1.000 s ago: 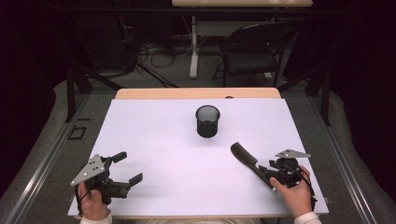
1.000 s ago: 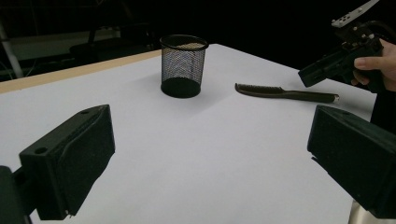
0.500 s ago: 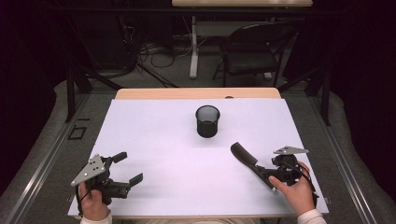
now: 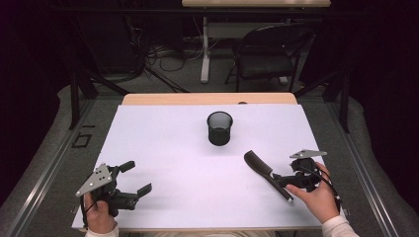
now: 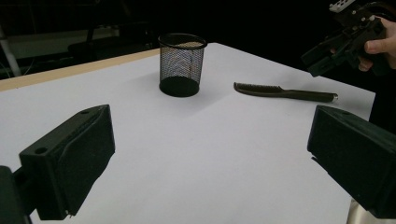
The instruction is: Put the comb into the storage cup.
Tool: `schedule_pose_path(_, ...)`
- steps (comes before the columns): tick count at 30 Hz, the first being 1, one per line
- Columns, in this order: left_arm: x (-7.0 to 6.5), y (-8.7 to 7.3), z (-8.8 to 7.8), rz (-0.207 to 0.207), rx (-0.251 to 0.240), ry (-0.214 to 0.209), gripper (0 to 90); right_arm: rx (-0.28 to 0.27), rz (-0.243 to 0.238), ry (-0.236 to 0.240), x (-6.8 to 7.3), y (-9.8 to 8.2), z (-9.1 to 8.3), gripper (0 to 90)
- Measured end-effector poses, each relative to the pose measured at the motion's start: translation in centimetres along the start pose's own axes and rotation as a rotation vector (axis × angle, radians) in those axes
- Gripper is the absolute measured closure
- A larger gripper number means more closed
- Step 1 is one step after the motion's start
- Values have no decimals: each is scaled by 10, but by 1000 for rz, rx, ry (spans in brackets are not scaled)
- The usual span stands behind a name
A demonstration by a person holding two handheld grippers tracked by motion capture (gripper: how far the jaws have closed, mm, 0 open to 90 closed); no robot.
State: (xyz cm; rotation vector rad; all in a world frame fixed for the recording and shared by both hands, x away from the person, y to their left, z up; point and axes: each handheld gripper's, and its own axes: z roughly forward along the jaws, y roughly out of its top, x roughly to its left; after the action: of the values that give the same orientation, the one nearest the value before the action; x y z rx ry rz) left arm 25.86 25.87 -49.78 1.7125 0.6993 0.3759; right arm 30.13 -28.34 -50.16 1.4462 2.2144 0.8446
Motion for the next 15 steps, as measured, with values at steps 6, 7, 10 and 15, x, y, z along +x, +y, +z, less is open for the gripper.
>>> schedule_pose_path(6,0,0,0,-2,1,-1,11,36,6,-7,0,6,1,67)
schedule_pose_path(7,0,0,1,-2,1,0,10,41,-1,-1,-1,7,1,47)
schedule_pose_path(10,0,0,1,-2,1,1,10,71,-17,2,1,11,2,20)
schedule_pose_path(15,0,0,1,-4,2,-1,10,119,-52,-5,5,16,5,13)
